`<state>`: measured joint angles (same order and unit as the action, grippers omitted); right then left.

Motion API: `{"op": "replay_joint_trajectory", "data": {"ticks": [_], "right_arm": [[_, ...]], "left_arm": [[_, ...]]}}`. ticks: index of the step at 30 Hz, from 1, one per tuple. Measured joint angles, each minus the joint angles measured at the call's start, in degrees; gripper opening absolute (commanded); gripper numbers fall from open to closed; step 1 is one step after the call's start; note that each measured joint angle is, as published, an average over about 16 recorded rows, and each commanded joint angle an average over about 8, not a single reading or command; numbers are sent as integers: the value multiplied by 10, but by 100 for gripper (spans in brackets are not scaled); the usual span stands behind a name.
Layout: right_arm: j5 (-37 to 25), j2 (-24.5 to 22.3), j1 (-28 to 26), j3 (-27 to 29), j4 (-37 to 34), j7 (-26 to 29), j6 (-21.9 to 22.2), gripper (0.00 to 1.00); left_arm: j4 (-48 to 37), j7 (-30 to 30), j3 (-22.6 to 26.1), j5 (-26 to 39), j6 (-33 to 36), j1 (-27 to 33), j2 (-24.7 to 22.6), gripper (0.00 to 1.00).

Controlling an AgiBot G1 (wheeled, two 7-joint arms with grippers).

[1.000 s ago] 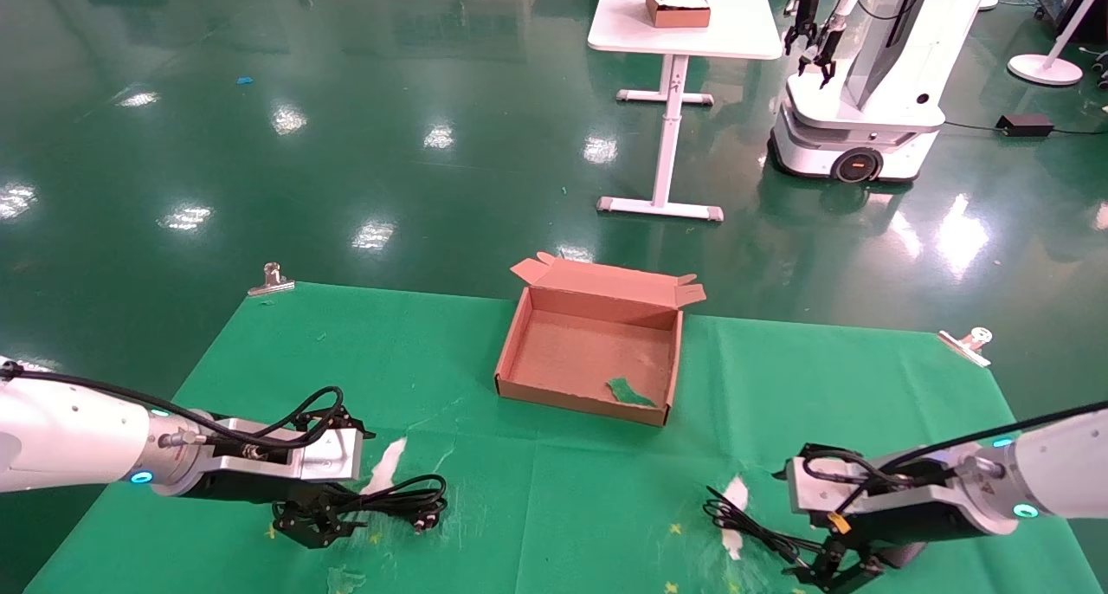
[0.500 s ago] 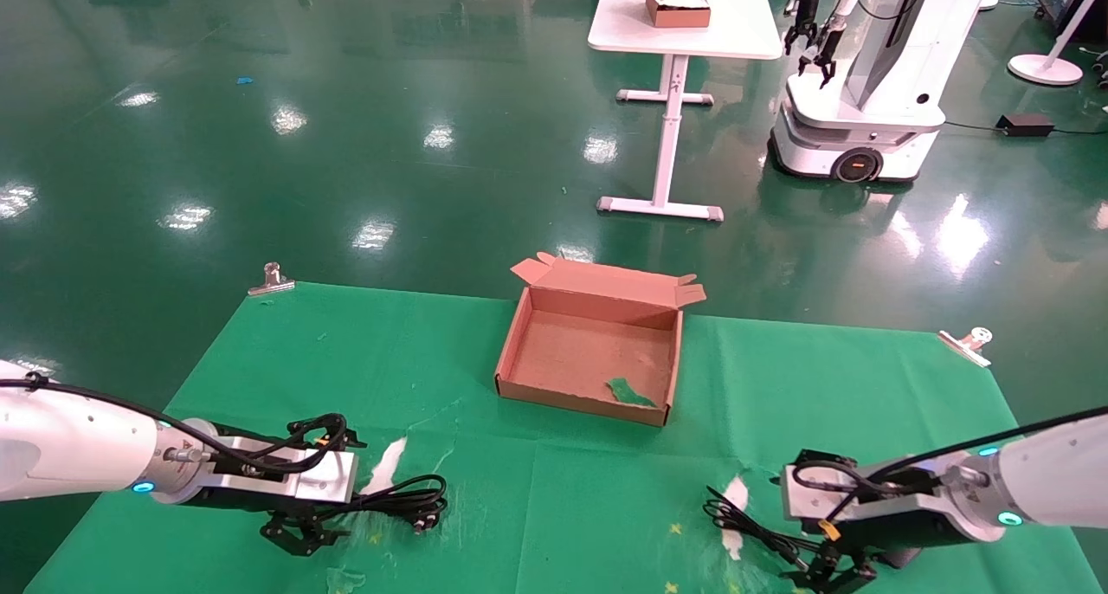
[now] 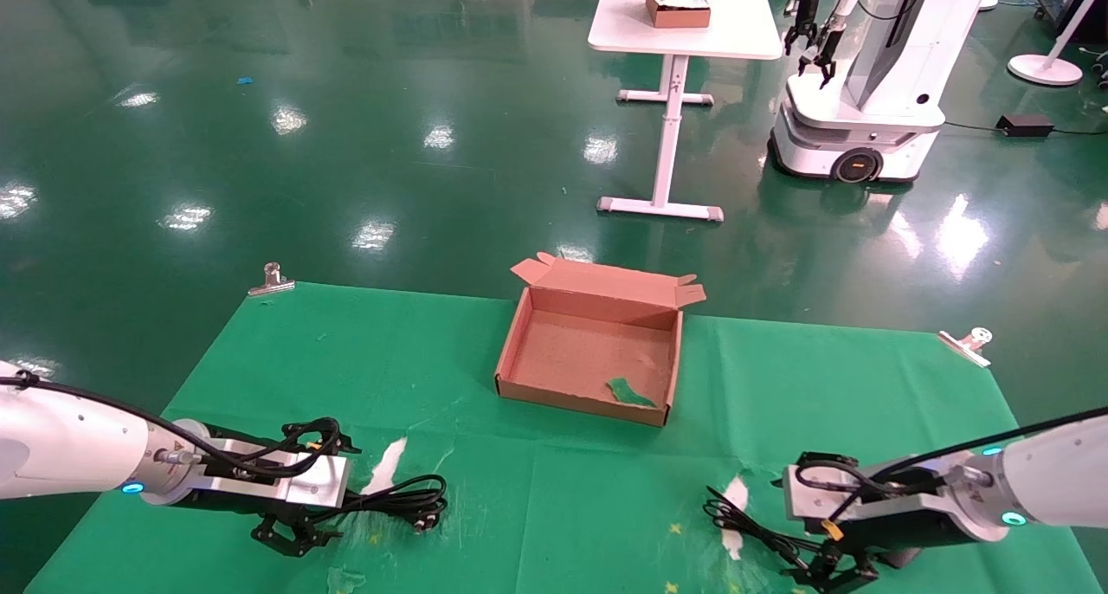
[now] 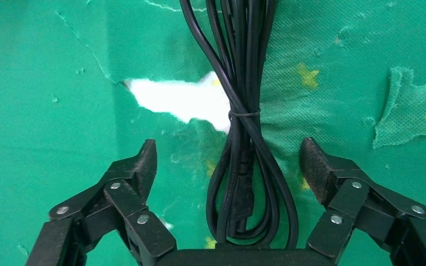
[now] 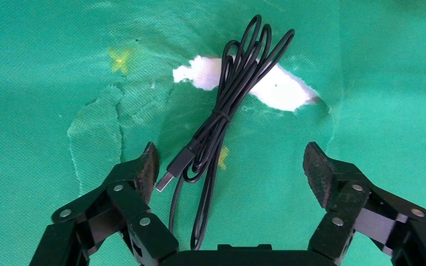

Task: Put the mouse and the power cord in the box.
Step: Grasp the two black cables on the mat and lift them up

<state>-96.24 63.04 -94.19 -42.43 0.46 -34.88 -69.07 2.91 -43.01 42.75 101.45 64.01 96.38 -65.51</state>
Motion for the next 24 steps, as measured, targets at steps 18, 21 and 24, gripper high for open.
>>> {"op": "replay_joint_trajectory", "data": {"ticks": [18, 21, 24], "right_arm": [[2, -1, 1, 1, 3, 1, -2, 0], [2, -1, 1, 1, 3, 1, -2, 0], [2, -1, 1, 1, 3, 1, -2, 0]], "left_arm": [[3, 3, -1, -2, 0, -2, 0, 0], [3, 3, -1, -2, 0, -2, 0, 0], [3, 3, -1, -2, 0, -2, 0, 0]]}}
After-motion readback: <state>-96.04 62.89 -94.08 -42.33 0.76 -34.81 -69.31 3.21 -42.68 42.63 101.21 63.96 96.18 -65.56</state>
